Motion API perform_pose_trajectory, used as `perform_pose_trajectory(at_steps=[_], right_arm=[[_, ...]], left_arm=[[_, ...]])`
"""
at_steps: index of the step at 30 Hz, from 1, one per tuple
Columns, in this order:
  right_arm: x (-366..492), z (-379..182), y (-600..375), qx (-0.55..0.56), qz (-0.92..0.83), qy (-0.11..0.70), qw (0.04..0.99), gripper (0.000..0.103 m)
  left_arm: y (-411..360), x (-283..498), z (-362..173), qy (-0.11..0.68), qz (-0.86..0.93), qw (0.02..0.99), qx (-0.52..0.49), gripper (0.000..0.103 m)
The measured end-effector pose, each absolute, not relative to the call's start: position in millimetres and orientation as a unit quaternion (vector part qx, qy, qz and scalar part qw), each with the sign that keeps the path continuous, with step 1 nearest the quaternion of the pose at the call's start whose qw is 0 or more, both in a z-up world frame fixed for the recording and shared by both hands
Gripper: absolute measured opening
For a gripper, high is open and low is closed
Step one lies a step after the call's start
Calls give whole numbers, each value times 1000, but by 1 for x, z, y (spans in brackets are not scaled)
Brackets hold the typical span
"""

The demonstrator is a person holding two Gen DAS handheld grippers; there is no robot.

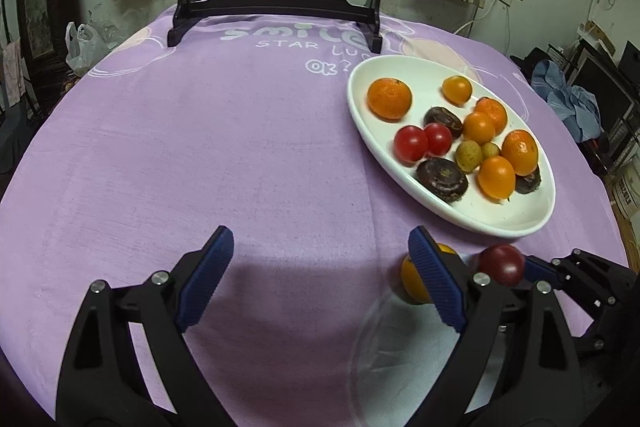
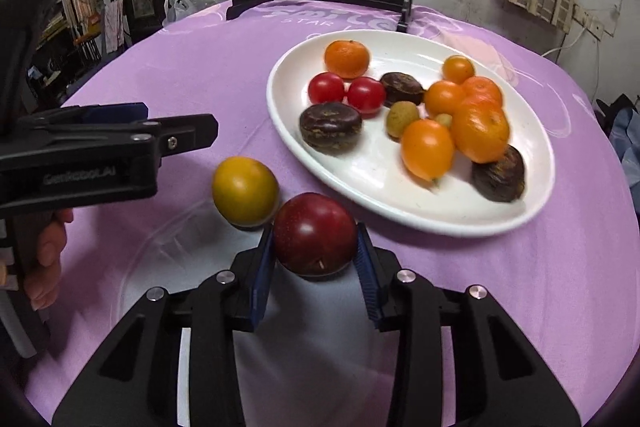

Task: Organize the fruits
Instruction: 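Grasp a yellow tomato with the left tool while the right tool grasps a dark red tomato, then set both tomatoes on the white plate and open both tools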

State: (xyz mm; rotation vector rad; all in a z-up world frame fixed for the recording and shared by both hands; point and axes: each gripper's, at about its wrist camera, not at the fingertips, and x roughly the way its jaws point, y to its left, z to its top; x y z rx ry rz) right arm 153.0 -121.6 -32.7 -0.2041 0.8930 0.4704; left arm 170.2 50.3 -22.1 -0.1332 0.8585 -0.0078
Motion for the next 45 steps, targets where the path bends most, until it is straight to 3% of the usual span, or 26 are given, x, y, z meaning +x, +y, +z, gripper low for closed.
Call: perform_pose_trajectory(at_steps=[15, 18, 23, 34, 39, 45], right_arm=[[139, -12, -191, 1, 218, 411, 885, 39], [137, -9, -191, -1, 220, 407, 887, 39], [136, -9, -190, -2, 224, 408, 885, 39], [143, 3, -195, 23, 208, 392, 896, 39], [170, 25, -181, 6, 211, 371, 904, 39], [229, 22, -181, 49, 199, 377, 903, 40]], left_arm=[[-1, 161, -38, 413, -57, 909, -6, 90], [-8, 163, -42, 412, -62, 909, 6, 81], [-14, 175, -50, 432, -70, 899, 3, 43], [-25, 156, -9, 399, -98, 912, 17, 43], [-32, 182, 19, 393, -111, 913, 15, 43], [-32, 232, 14, 413, -82, 907, 0, 43]])
